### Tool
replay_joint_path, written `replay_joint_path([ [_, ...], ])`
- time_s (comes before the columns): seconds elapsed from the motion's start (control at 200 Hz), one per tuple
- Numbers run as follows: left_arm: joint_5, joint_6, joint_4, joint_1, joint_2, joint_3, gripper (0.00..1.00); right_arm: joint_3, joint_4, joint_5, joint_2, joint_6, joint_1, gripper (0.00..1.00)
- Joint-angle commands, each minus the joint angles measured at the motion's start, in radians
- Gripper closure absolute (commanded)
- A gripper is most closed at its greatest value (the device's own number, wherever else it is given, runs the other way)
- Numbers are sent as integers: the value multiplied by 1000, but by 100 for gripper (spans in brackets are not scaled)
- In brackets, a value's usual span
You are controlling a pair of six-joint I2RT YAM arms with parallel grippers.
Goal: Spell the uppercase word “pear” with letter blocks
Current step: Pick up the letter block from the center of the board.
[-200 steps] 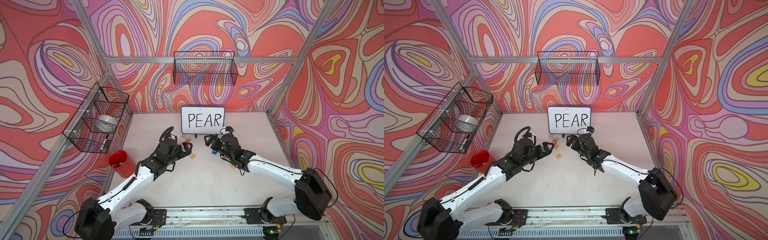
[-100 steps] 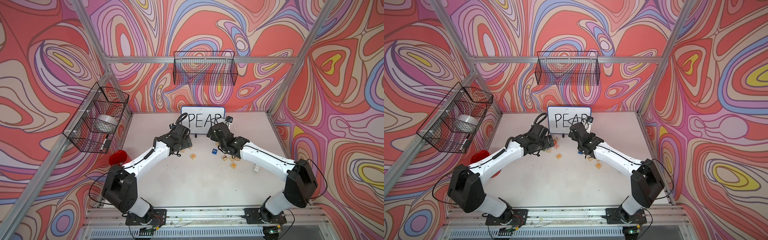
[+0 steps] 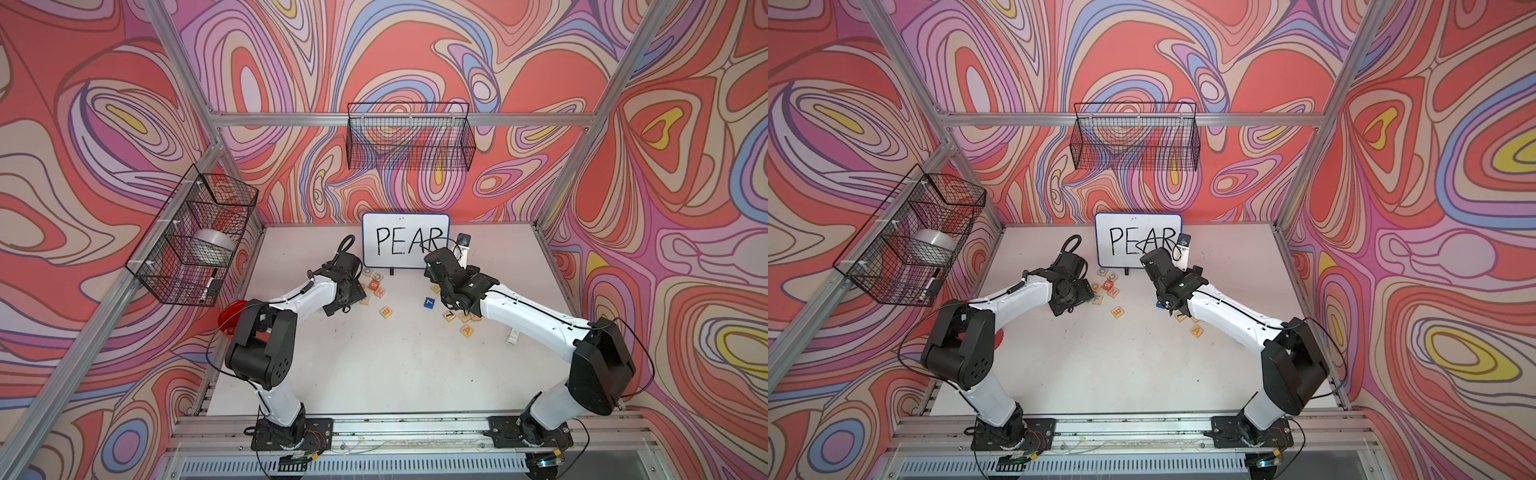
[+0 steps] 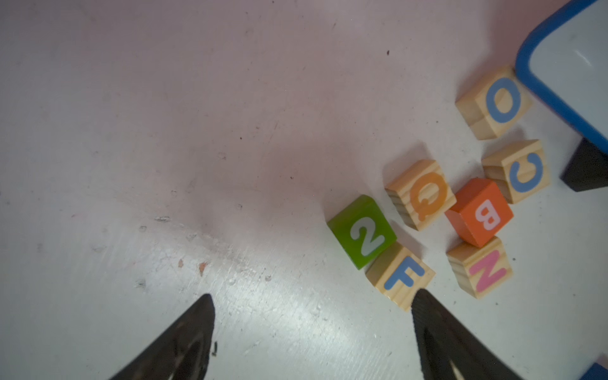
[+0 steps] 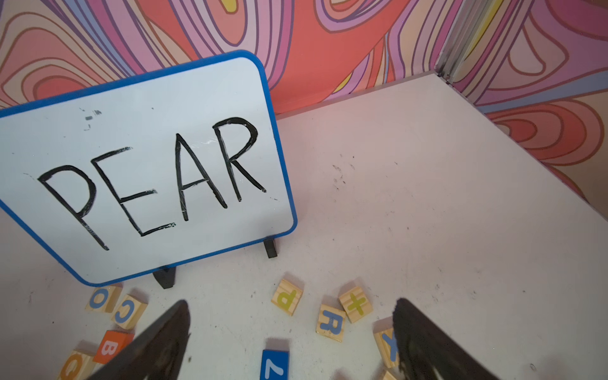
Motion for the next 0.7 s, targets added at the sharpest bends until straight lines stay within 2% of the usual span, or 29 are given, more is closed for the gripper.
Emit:
replay_joint_path([
  [0.0,1,-12,19,-2,8,27,11,-19,-35,27,-10,19,-13,2],
  [0.18,22,48,40,-3,10,56,15,-16,-68,-10,-5,33,-62,2],
  [0.416,66,160,135,-38,-53,13,14,-8,-241,-166,14,208,-206,4],
  [0.521,119,259,233,-101,-86,-12,11,-25,-262,-212,19,234,-233,5],
  [0.691,169,429,328,-221,-64,30,9,-46,-261,-265,15,252,-262,5],
])
